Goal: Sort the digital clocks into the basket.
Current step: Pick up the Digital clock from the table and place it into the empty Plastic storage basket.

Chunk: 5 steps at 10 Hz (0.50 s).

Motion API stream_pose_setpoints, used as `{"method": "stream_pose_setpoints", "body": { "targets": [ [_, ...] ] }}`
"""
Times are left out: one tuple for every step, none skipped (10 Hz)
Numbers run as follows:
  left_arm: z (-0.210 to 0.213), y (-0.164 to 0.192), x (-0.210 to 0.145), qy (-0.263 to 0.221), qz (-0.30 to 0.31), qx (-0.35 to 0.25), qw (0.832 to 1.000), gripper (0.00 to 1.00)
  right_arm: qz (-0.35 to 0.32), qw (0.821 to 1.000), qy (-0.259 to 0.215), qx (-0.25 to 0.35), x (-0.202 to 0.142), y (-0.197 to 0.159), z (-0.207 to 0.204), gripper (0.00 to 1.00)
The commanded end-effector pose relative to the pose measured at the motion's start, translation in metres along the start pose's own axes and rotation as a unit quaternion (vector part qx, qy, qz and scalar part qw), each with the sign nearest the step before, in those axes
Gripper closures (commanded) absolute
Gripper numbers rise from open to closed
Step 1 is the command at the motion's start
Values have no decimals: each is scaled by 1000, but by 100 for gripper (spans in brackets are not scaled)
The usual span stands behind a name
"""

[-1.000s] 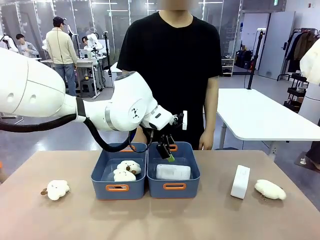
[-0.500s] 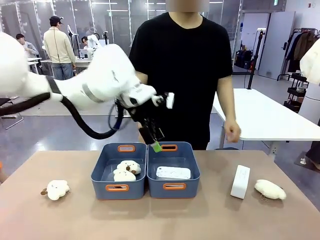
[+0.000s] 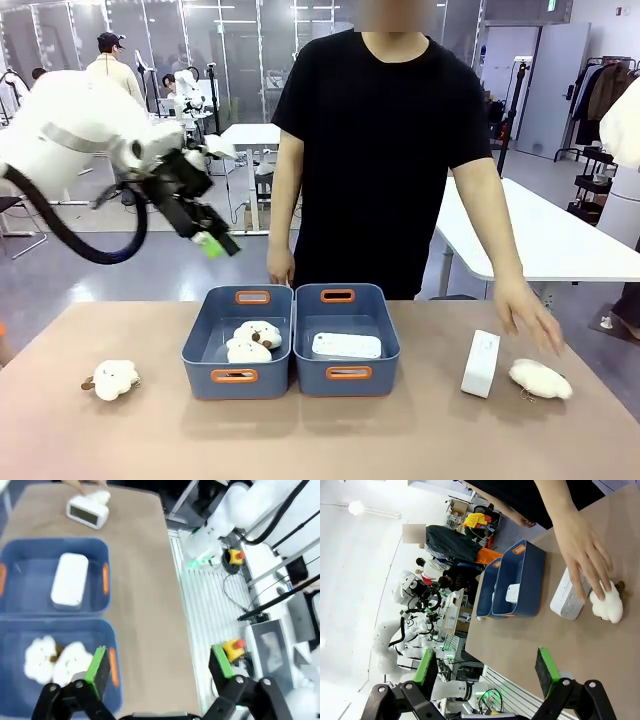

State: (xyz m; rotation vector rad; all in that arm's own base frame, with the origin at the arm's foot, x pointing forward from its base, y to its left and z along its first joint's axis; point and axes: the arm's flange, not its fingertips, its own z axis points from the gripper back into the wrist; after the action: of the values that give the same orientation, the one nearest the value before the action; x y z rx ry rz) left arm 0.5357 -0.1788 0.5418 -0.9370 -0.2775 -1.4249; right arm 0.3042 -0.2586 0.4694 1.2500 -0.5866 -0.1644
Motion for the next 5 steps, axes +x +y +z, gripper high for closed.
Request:
{"method": "stream_pose_setpoints", "body": {
  "targets": [
    [63,-32,-71,-104,47,0,993,0,4,1000,0,6,1,2,1,0],
    [108,-52,-126,-161,77,23,984,0,4,1000,0,6,1,2,1,0],
    [141,-79,-194,-251,120,99,955,0,4,1000,0,6,1,2,1,0],
    [162,-115,-250,-315,128,174,924,0,4,1000,0,6,1,2,1,0],
    [181,-147,-304,-346,172,225,895,0,4,1000,0,6,1,2,1,0]
  ]
}}
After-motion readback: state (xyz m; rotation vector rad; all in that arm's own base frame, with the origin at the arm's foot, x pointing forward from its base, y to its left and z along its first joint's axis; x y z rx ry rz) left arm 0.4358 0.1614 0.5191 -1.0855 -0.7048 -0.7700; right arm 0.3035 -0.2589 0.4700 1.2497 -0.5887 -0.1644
